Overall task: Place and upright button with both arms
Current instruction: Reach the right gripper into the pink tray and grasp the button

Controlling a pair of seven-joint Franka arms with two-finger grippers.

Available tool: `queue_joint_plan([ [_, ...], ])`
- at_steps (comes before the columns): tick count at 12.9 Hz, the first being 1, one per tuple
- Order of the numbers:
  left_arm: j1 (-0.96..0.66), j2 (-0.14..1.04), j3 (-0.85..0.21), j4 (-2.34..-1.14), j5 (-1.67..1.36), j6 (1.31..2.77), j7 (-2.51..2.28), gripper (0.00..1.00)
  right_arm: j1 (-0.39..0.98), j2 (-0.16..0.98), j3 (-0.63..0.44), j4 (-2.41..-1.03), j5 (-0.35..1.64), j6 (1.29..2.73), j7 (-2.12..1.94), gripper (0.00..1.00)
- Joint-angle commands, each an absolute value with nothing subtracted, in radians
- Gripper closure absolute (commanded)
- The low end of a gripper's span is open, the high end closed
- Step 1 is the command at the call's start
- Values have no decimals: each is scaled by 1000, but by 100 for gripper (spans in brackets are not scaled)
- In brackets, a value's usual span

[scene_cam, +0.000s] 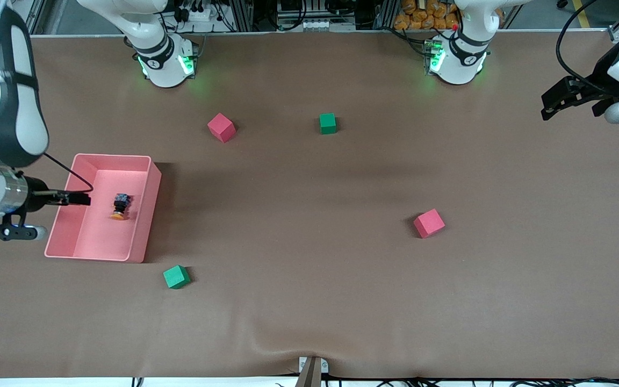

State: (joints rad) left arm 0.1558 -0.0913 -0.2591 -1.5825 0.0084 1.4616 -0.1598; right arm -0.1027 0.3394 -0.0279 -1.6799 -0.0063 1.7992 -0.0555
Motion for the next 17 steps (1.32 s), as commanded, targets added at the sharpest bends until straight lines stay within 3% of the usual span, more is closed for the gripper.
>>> queue_joint_plan([
  [1,156,-101,-265,-1582,26,1470,-144,0,-143,376,-15,-1782,6,1925,-67,0],
  [5,158,-98,-265,-1580,21,1476,-144,0,-141,419,-14,-1920,21,2138,-67,0],
  [13,156,-95,-267,-1580,15,1486,-144,0,-153,549,-14,-1925,21,2264,-103,0],
  [14,156,-95,-267,-1580,15,1488,-143,0,-153,554,-14,-1928,21,2276,-107,7],
  [16,155,-95,-267,-1580,14,1489,-143,0,-156,554,-14,-1927,21,2273,-135,67],
  [17,156,-95,-267,-1580,14,1488,-144,0,-163,555,-12,-1925,21,2273,-133,90],
])
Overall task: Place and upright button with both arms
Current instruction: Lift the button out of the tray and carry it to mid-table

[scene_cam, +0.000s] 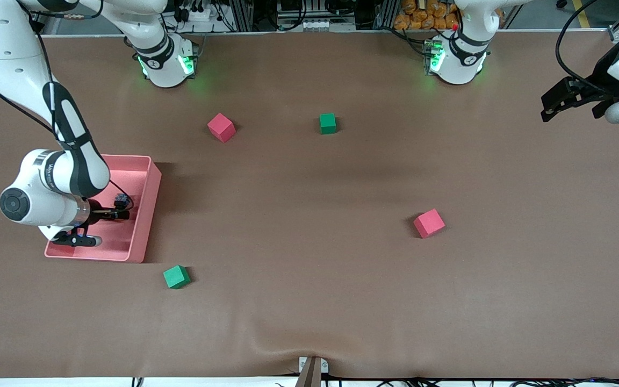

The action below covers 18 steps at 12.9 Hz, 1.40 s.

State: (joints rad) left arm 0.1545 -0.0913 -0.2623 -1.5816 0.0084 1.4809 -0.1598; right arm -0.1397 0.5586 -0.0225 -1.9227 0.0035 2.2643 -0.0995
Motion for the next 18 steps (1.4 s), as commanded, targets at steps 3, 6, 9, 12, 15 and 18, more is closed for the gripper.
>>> queue_joint_plan([
  [3,156,-95,-267,-1578,14,1491,-143,0,-163,552,-12,-1892,21,2222,-133,100],
  [6,155,-95,-268,-1578,14,1493,-143,0,-166,546,-12,-1830,34,2113,-132,100],
  [9,155,-95,-268,-1572,18,1493,-143,0,-150,540,-12,-1679,38,1894,-123,100],
  [12,155,-87,-271,-1565,25,1493,-144,0,-114,540,-11,-1495,52,1688,-111,100],
  [15,156,-86,-273,-1563,20,1493,-143,0,-11,540,-9,-1372,99,1577,51,100],
  [18,152,-65,-288,-1563,17,1493,-155,0,160,541,-11,-1309,211,1555,264,100],
])
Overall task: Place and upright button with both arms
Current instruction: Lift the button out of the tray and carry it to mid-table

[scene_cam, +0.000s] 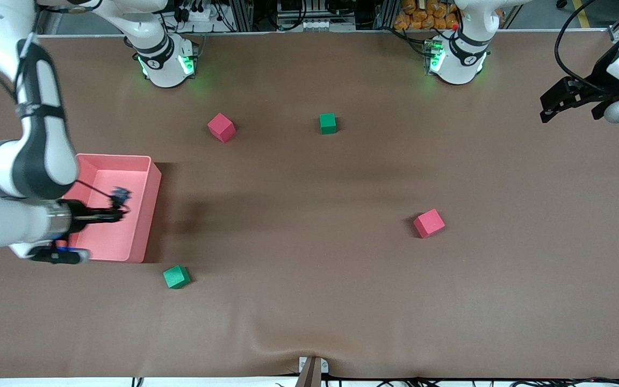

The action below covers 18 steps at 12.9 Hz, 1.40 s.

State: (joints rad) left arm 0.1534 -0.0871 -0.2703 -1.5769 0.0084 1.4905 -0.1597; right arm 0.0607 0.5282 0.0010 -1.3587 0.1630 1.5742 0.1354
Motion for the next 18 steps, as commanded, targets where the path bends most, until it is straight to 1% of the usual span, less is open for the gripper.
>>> queue_joint_plan([
  [1,152,-60,-296,-1563,20,1493,-158,0,234,549,-12,-1289,216,1577,381,100],
  [4,153,-58,-296,-1563,20,1493,-158,0,433,589,-11,-1284,218,1770,648,100],
  [7,153,-51,-296,-1565,20,1493,-160,0,619,679,-12,-1284,216,2021,810,100],
  [9,150,-41,-304,-1565,14,1490,-166,0,696,742,-12,-1281,216,2152,847,100],
  [11,150,-9,-310,-1565,15,1489,-176,0,750,810,-12,-1269,216,2245,874,100],
  [13,143,20,-311,-1563,12,1489,-173,0,799,889,-12,-1206,216,2290,882,100],
  [15,121,72,-311,-1563,11,1489,-175,0,810,934,-12,-1172,216,2287,882,100],
  [17,107,153,-313,-1557,-30,1491,-185,0,815,956,-12,-1172,209,2287,855,100],
  [18,104,214,-314,-1514,-52,1490,-205,0,824,968,-12,-1172,207,2287,841,100],
])
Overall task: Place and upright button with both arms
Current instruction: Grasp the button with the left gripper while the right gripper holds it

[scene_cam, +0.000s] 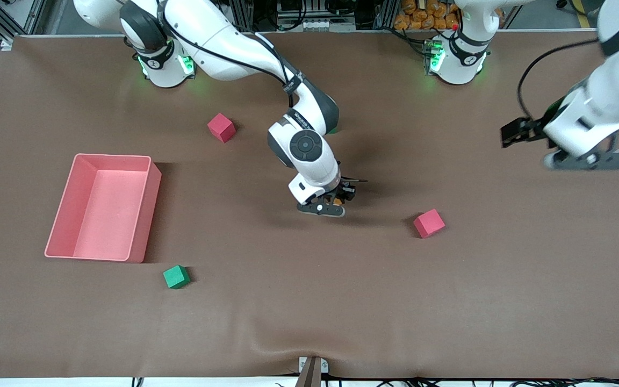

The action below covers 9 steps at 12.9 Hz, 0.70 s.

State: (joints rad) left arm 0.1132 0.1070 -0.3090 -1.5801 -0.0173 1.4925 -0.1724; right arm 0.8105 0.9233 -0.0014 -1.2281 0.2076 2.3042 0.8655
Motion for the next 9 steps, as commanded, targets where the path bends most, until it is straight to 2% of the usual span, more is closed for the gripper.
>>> queue_joint_plan([
  [1,97,268,-314,-1485,-57,1489,-204,0,830,980,-15,-1170,206,2287,819,100],
  [4,57,372,-316,-1477,-60,1493,-213,0,828,994,-15,-1170,204,2287,753,100],
  [7,2,422,-314,-1477,-61,1561,-251,0,830,1005,-15,-1169,201,2292,684,100],
  [8,0,442,-314,-1477,-61,1565,-255,0,830,1006,-15,-1169,202,2293,686,89],
  [9,-9,460,-314,-1477,-61,1566,-255,0,831,1006,-17,-1169,201,2292,687,1],
])
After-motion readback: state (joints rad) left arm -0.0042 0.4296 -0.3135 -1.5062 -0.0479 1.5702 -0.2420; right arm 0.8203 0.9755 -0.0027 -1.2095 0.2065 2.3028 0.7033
